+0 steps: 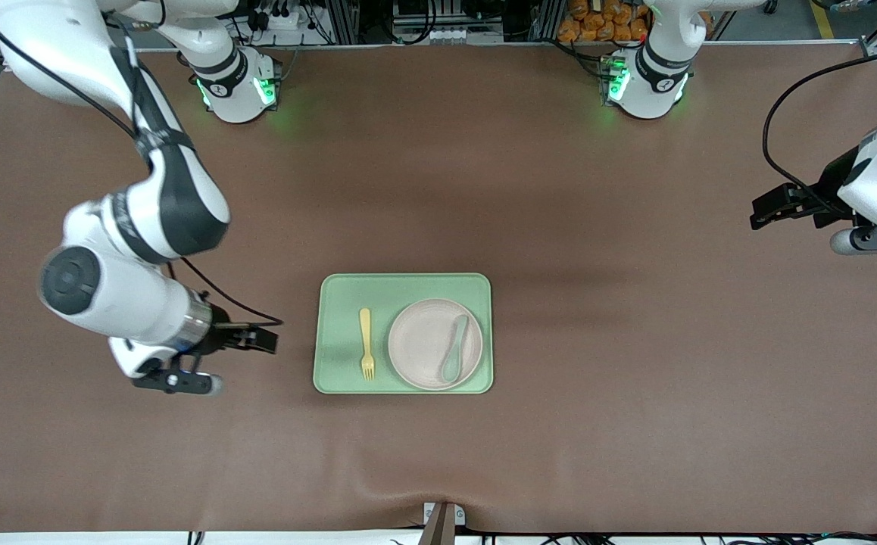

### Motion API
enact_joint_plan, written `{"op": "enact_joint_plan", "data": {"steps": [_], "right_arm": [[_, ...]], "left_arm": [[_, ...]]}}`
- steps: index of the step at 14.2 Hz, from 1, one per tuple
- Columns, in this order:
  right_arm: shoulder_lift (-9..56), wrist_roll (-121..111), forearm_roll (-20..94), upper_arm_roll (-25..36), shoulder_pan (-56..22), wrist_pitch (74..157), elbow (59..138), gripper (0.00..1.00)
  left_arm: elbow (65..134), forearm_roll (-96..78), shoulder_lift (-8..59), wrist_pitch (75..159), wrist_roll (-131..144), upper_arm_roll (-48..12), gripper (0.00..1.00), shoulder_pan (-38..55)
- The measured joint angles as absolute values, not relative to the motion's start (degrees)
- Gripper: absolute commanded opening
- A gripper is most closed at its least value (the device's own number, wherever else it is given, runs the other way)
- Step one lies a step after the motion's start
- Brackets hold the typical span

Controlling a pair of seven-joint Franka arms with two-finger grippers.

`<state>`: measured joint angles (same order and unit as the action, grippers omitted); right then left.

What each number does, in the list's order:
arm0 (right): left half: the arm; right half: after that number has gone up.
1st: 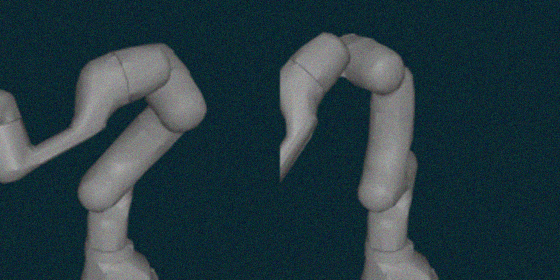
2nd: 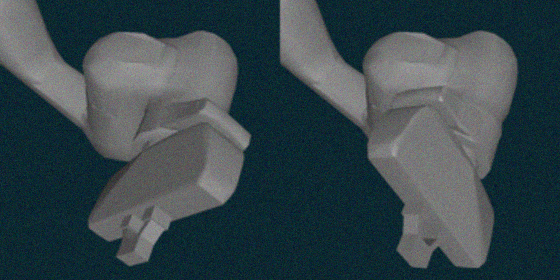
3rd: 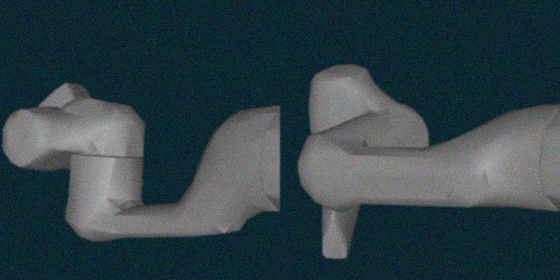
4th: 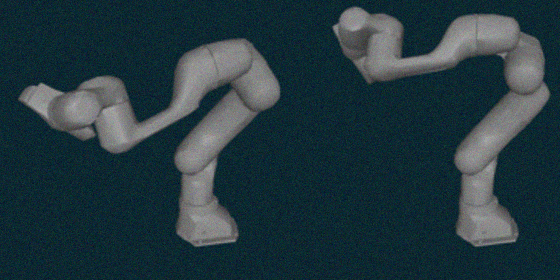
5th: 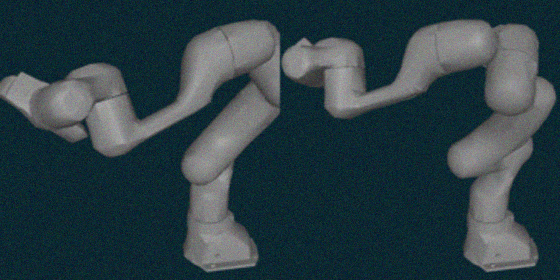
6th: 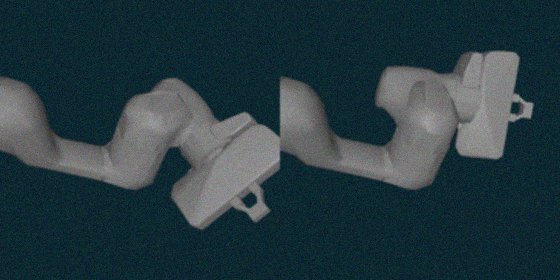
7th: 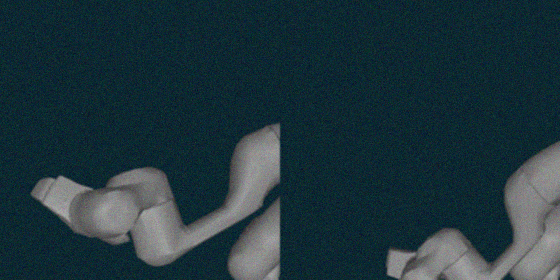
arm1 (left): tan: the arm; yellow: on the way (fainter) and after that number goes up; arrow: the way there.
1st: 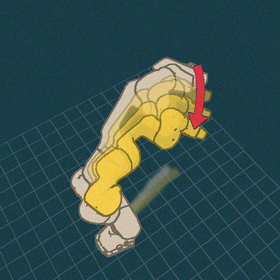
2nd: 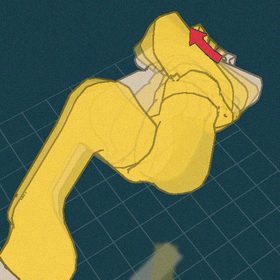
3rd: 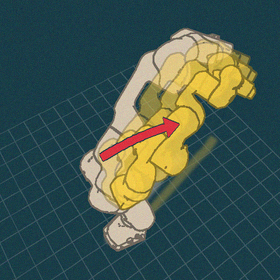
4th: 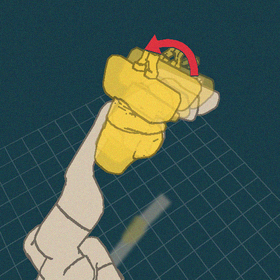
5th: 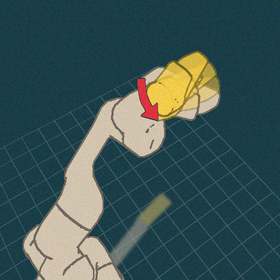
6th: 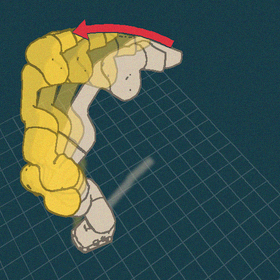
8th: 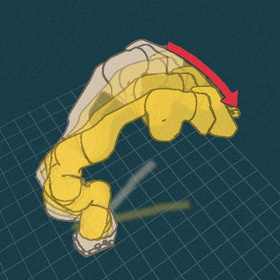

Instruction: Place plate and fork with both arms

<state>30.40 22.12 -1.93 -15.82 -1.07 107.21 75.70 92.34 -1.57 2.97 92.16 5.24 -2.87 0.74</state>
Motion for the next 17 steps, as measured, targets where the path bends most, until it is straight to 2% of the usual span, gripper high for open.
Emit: {"op": "enact_joint_plan", "data": {"steps": [6,13,17], "right_arm": [[17.8,22.1,-2.5,-15.3,-0.2,94.5,75.7,1.0],[7.1,18.0,-2.5,-10.7,0.7,89.4,78.5,1.0],[1.2,16.4,-2.5,-10.8,0.6,91.9,86.5,1.0]], "left_arm": [[92.6,-1.6,3.0,92.4,5.2,-2.9,1.0,0.8],[92.7,-1.6,3.0,92.6,5.2,-2.9,1.0,0.8],[92.7,-1.6,2.5,92.6,5.2,-2.9,1.0,0.8]]}}
